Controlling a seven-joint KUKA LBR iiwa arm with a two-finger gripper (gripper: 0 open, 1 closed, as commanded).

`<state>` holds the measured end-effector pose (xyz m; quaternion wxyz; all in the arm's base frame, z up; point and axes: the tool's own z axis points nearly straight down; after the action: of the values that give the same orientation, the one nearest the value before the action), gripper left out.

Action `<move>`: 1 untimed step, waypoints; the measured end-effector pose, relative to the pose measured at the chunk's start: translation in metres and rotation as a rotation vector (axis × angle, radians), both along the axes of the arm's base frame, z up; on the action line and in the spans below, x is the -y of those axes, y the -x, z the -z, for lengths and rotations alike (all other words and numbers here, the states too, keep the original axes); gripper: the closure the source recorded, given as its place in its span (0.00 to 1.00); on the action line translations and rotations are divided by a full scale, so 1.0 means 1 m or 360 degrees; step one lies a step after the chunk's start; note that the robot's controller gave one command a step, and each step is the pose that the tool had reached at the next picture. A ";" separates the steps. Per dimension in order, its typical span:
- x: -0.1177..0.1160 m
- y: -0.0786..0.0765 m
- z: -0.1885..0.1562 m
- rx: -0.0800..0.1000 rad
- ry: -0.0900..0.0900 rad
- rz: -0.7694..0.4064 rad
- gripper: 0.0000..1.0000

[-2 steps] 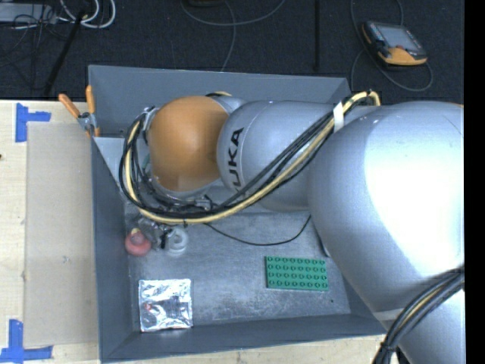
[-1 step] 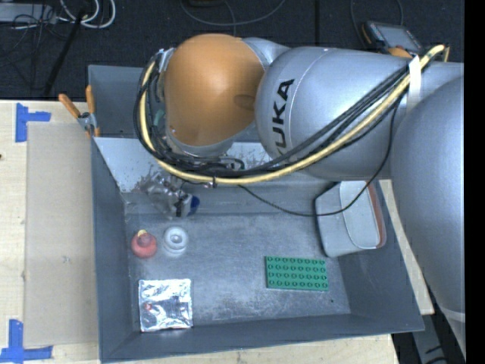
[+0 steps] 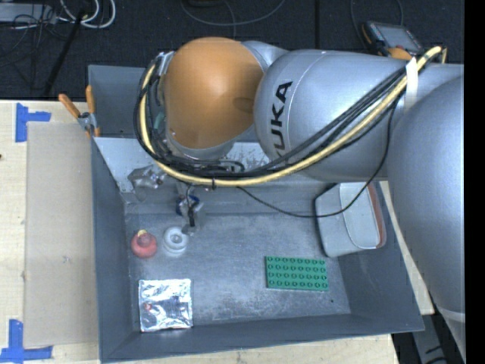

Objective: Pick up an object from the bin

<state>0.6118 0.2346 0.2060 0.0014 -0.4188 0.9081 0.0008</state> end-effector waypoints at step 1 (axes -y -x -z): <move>-0.005 0.051 0.039 -0.0013 0.0005 0.0056 0.00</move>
Offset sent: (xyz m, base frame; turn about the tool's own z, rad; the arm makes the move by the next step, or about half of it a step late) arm -0.0489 0.0047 -0.0368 0.0362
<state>0.5605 0.2400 0.1666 -0.0029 -0.4027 0.9153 0.0010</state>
